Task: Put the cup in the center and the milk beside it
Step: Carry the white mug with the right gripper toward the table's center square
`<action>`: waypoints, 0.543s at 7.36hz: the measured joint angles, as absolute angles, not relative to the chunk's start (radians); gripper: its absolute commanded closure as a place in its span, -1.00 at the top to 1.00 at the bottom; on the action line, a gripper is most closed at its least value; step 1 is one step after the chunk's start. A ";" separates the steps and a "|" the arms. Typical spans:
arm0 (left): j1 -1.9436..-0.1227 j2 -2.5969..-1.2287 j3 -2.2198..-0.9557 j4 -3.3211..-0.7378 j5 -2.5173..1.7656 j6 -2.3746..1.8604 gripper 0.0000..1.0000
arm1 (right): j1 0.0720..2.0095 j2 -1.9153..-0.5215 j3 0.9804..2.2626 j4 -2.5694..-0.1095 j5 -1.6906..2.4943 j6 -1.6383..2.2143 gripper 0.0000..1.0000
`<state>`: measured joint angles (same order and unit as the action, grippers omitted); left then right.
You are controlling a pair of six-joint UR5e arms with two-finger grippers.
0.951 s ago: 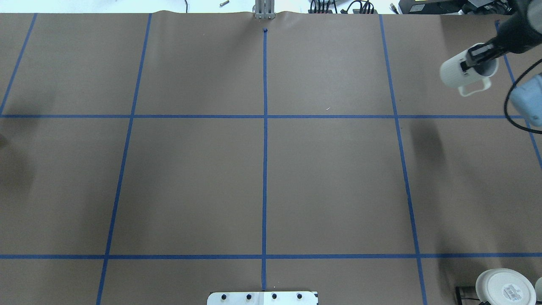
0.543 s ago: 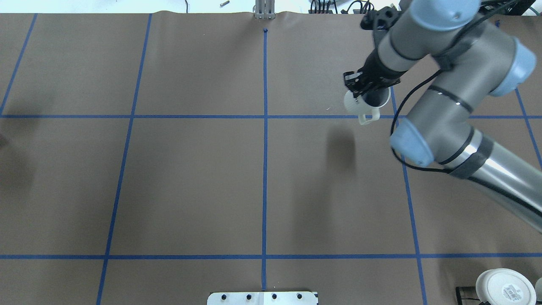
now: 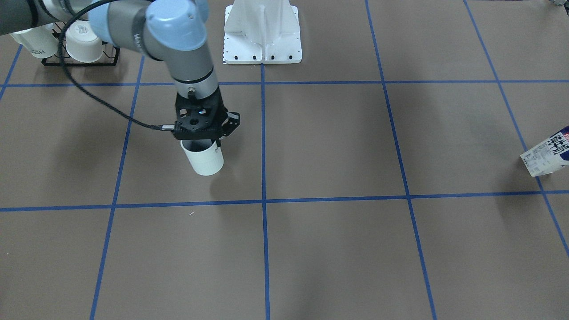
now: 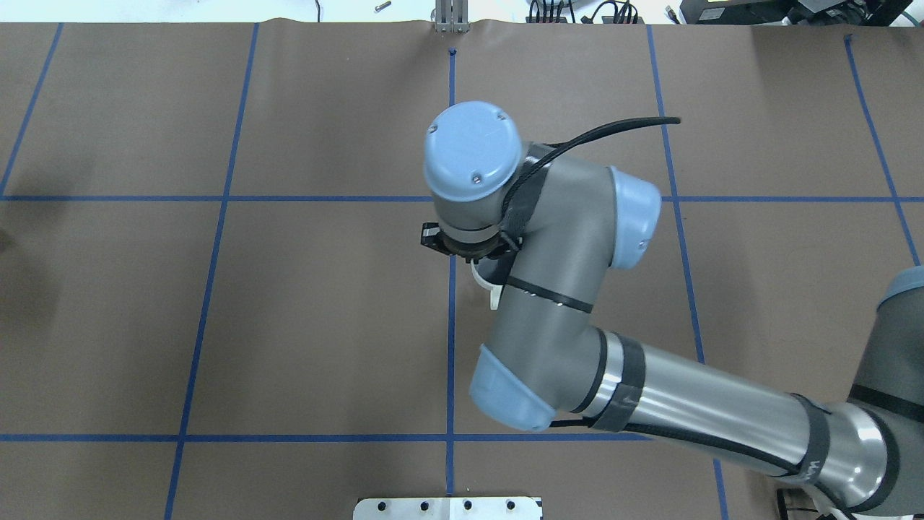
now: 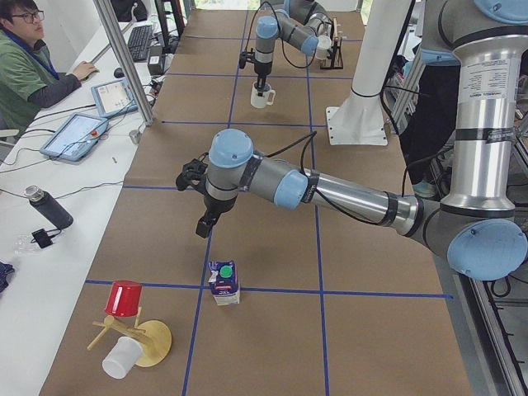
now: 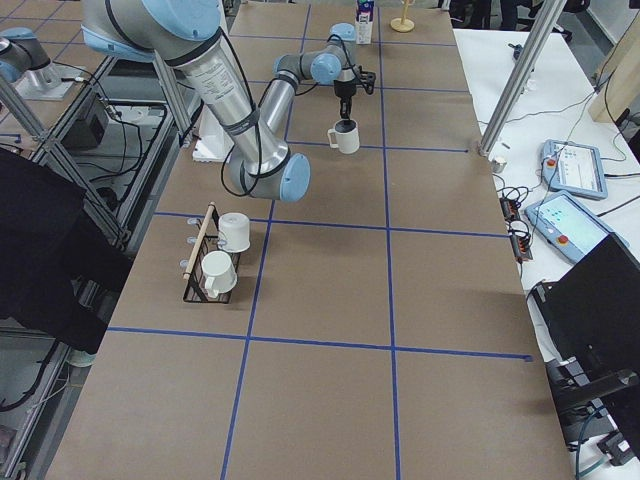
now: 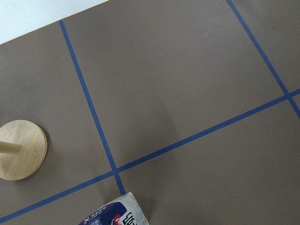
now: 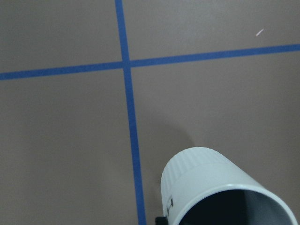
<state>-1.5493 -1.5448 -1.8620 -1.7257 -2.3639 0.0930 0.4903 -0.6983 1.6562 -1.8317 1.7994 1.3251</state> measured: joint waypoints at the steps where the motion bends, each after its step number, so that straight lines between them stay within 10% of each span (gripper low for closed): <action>1: -1.549 -1.544 -1.861 -1.726 -2.364 0.093 0.97 | 0.458 -0.642 1.588 -1.844 1.785 1.359 -1.00; 4: -1.550 -1.543 -1.861 -1.726 -2.364 0.094 0.97 | 0.431 -0.556 1.476 -1.840 1.780 1.377 -1.00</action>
<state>-1.5497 -1.5433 -1.8608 -1.7257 -2.3639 0.0936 0.4308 -0.5560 1.4759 -1.8397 1.7797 1.3771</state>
